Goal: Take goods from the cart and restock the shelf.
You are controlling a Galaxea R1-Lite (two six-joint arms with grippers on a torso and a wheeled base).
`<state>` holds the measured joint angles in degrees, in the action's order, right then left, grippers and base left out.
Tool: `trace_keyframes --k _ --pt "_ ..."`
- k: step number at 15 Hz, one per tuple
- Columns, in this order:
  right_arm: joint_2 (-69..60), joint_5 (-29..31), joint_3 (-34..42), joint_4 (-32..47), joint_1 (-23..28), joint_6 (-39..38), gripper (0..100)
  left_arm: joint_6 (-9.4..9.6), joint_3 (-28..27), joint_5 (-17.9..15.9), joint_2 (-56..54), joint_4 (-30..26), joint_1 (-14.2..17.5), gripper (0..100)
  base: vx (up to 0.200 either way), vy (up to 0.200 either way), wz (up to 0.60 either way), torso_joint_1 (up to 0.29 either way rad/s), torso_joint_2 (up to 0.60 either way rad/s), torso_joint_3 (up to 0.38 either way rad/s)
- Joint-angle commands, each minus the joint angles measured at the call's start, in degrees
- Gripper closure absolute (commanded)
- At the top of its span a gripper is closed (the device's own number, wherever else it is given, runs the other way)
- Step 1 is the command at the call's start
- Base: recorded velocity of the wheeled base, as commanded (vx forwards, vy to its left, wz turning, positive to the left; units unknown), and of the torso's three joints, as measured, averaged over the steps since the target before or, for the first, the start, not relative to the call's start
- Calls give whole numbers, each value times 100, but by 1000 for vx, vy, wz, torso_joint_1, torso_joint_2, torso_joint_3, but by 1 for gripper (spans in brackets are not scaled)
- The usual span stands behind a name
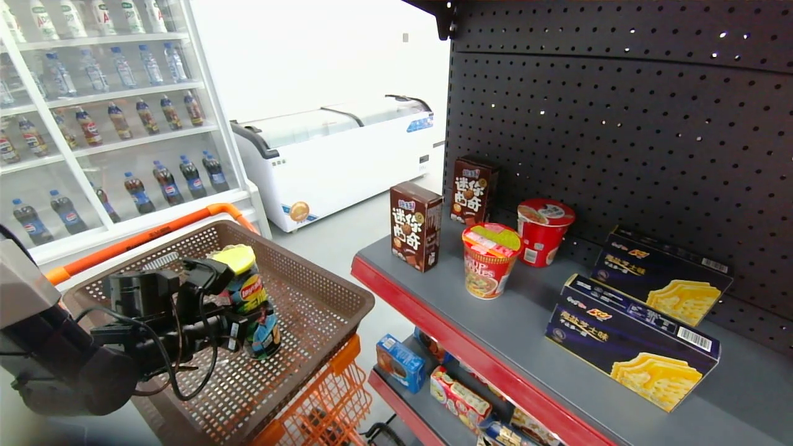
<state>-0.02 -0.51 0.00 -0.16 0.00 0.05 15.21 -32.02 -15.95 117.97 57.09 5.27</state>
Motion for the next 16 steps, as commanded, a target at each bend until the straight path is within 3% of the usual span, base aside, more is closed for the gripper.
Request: trace_keyframes --k 1,3,4,5,8,9,10,12,16 --pt "2 -2 0 -2 0 4 0 -36 65 4 -283 4 1 100 0 0 0 0 0 0" --pt "2 -2 0 -2 0 4 0 -45 38 83 -705 -172 18 100 0 0 0 0 0 0" --pt "2 -2 0 -2 0 4 0 -177 -49 127 -1144 -646 9 100 0 0 0 0 0 0" --pt "2 -2 0 -2 0 4 0 -502 -190 144 -1645 -1288 9 100 0 0 0 0 0 0" --pt "2 -2 0 -2 0 4 0 -695 -216 276 -2762 -2712 9 100 0 0 0 0 0 0" --pt "2 -2 0 -2 0 4 0 -941 -120 355 -3421 -3380 -34 100 0 0 0 0 0 0" --pt "2 -2 0 -2 0 4 0 -1020 -41 408 -3852 -3775 -78 100 0 0 0 0 0 0" --pt "2 -2 0 -2 0 4 0 -1038 241 557 -4968 -4443 -166 100 0 0 0 0 0 0" --pt "2 -2 0 -2 0 4 0 -1038 434 733 -5961 -4584 53 100 0 0 0 0 0 0"
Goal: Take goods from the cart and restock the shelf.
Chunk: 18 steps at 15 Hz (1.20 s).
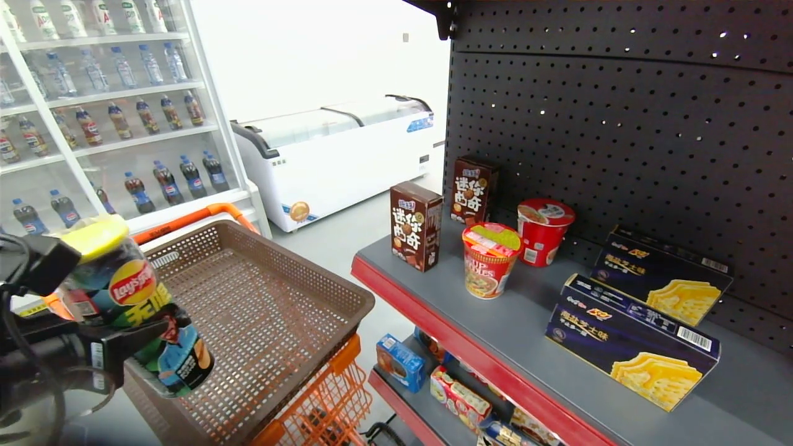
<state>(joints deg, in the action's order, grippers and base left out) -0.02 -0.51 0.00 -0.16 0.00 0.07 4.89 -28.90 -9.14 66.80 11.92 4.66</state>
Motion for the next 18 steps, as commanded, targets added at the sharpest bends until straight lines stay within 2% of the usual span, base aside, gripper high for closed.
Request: trace_keyframes --k 1,3,7,12,15,18 --pt "2 -2 0 -2 0 1 0 -14 148 35 -1099 -67 106 100 0 0 0 0 0 0" --pt "2 -2 0 -2 0 1 0 21 473 35 -1636 -155 88 100 0 0 0 0 0 0" --pt "2 -2 0 -2 0 1 0 -5 1677 35 -3138 -164 35 100 0 0 0 0 0 0" --pt "2 -10 0 -2 0 1 0 -85 2214 27 -4474 -173 -97 100 0 0 0 0 0 0" --pt "2 -10 0 -11 0 1 0 -85 2143 27 -4597 -173 -97 100 0 0 0 0 0 0" --pt "2 -10 0 -2 0 1 0 -85 2161 18 -4597 -173 -105 100 0 0 -600 -1 1 5"
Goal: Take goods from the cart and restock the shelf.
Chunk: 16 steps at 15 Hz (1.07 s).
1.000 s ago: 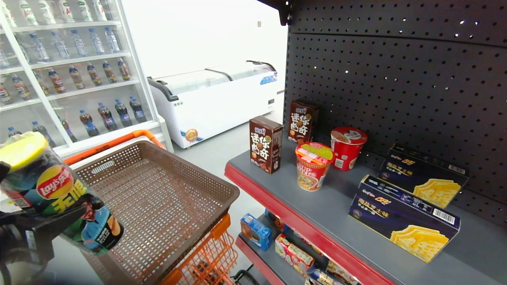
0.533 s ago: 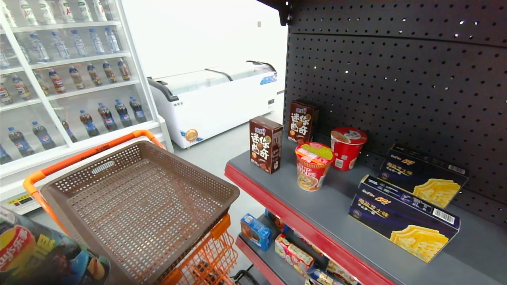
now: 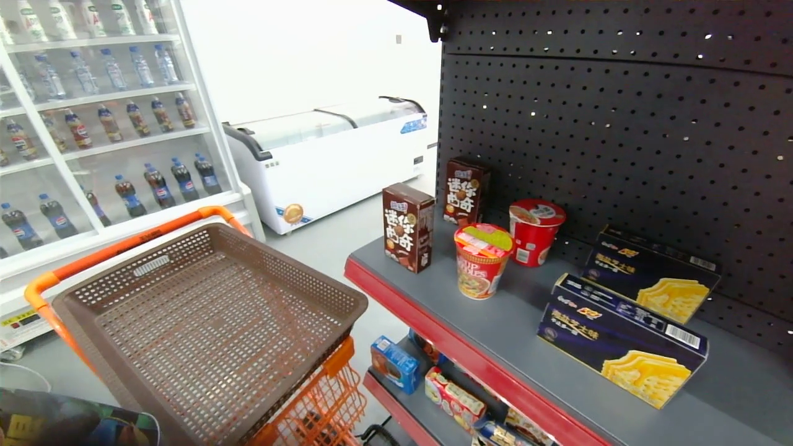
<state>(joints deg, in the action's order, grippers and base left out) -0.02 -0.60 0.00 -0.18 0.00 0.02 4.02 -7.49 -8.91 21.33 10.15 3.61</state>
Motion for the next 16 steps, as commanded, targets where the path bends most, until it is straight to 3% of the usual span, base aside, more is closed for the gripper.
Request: trace_keyframes --k 1,7,11,16 --pt "2 -2 0 1 0 6 0 2 19 -5 -50 4 0 100 0 0 -600 -12 -2 7" --pt "2 -2 0 1 0 6 0 11 89 3 -42 -5 -124 100 0 0 -600 6 4 4" --pt "2 -2 0 -8 0 6 0 11 1 3 -165 -479 -176 100 0 0 -600 1 4 4" --pt "2 -2 0 1 0 6 0 11 28 12 -288 -488 -203 100 0 0 -480 1 2 1"
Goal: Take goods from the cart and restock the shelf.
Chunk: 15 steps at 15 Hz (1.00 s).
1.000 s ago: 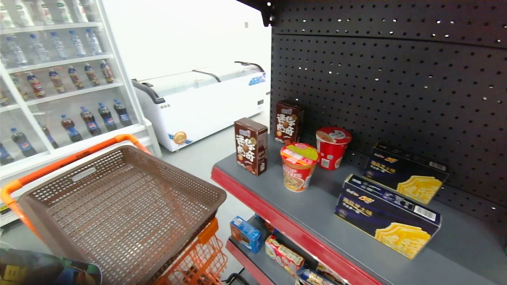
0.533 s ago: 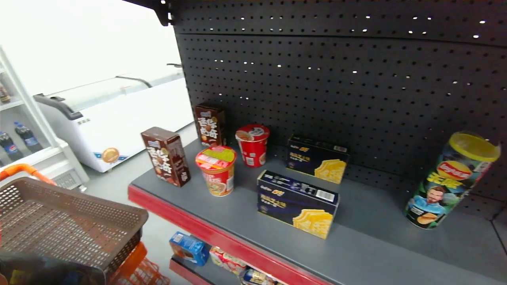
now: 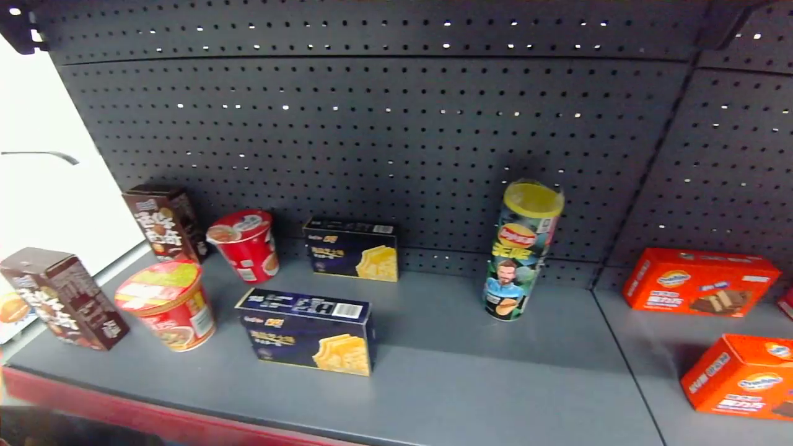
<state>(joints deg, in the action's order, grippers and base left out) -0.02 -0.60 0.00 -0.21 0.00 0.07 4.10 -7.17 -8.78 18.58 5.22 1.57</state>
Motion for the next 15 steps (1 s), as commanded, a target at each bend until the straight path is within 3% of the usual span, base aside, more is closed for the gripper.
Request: trace_keyframes --k 1,8,11,15 --pt "2 -2 0 -6 0 1 0 -5 5 -1 -21 6 1 100 0 0 0 0 0 0" --pt "2 -2 0 3 0 1 0 -5 -21 8 -355 -434 1 100 0 0 0 0 0 0" --pt "2 -2 0 -6 0 1 0 -5 -21 8 -434 -548 1 100 0 0 -600 -2 7 2" --pt "2 -2 0 3 0 1 0 -32 -30 16 -478 -557 1 100 0 0 0 0 0 0"
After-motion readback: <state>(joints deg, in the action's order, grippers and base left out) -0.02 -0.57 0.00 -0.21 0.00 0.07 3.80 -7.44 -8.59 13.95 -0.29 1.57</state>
